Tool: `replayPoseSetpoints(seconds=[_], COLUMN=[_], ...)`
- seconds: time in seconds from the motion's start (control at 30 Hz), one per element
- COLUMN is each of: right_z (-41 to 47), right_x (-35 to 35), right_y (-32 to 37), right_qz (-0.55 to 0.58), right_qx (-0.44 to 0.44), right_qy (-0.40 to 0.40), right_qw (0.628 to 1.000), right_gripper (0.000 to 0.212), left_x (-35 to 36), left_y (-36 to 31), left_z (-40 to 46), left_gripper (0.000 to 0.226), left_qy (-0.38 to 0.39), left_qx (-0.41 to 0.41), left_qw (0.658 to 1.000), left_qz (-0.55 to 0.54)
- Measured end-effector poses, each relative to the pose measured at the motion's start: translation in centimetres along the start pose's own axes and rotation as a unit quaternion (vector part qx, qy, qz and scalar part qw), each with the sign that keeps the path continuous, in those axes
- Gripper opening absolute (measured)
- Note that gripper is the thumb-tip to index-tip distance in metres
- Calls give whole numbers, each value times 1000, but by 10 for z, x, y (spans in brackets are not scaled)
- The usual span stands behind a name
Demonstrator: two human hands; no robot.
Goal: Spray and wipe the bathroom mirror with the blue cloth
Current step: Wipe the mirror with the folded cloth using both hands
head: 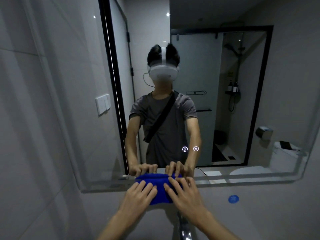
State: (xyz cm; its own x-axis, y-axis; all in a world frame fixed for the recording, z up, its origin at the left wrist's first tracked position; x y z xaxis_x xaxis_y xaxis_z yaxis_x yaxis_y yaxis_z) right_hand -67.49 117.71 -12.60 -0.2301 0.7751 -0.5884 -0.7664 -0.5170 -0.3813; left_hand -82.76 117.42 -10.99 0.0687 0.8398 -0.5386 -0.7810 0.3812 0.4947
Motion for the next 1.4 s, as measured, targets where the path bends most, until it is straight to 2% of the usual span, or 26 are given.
replayPoseSetpoints(seconds=[0.13,0.5,0.77,0.93,1.03,1.13,1.2,1.3,1.4], right_z=[5,122,227,293,326,355,374,401,425], right_x=[-5,-117,-206,-239,-252,-270,-285,-307,-328], right_y=[-3,-76,-132,-170,-189,-204,-213,-224,-235], right_qz=[-8,-56,-137,-195,-193,-194,-188,-192,-201], right_qx=[-10,-10,-37,2,35,53,61,72,84], right_qy=[-6,-153,-246,-238,-224,-216,-213,-202,-202], right_qw=[1000,987,959,952,955,955,957,958,955], right_gripper=[51,39,35,52,64,73,78,82,76], left_x=[-2,-102,-173,-219,-241,-253,-263,-278,-295], left_y=[4,84,159,194,217,236,253,278,295], left_z=[3,120,222,284,315,342,358,386,412], left_gripper=[18,25,56,57,43,58,61,65,72], left_qy=[-5,-111,-151,-200,-233,-217,-211,-209,-188], left_qx=[11,19,-26,-52,-105,-91,-97,-123,-136], left_qw=[1000,989,973,953,954,946,943,943,950], left_qz=[14,94,175,223,157,223,240,227,208])
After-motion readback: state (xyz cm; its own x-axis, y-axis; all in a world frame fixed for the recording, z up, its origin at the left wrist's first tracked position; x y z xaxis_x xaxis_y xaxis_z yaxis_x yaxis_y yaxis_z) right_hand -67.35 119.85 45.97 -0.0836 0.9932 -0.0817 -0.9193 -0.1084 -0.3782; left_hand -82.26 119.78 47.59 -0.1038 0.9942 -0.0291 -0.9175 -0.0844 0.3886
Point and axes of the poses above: each hand's wrist, its own z-axis towards the middle knuckle, its own x-axis out of the palm, y = z × x, the point moved 6 cm from there along z, towards the middle knuckle, and after that the axes turned 8 degrees about z, right-handed, at the moved point
